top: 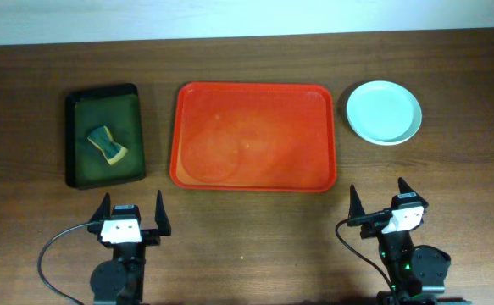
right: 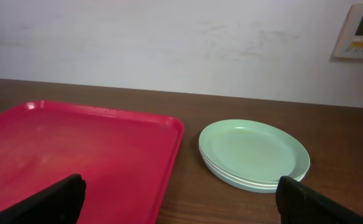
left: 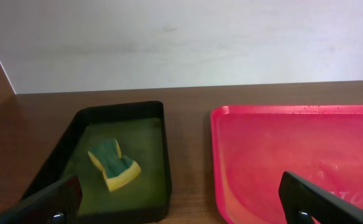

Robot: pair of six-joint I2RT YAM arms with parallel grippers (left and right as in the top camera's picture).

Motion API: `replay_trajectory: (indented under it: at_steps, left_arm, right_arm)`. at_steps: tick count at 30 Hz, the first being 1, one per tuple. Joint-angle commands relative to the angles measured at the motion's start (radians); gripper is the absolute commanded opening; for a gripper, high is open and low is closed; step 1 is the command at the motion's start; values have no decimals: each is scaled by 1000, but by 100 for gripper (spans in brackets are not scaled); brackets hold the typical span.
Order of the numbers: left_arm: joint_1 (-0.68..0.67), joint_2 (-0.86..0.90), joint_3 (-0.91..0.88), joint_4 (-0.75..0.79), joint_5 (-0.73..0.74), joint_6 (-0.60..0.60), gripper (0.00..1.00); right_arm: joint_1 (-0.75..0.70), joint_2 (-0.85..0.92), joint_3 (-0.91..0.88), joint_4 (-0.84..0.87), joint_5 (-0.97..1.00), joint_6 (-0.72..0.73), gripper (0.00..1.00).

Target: Clean dirty plates on tray and stack at the side

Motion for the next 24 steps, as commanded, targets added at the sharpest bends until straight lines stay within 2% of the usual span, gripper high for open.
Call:
replay_trajectory:
  at_steps: [1, 24]
  left_arm:
    - [-3, -8, -6, 2, -16, -27, 99]
    - [-3, -7, -6, 2, 11, -26, 99]
  right_arm:
    - [-6, -6, -8, -4, -5, -7, 98]
    - [-6, -6, -8, -4, -5, -7, 98]
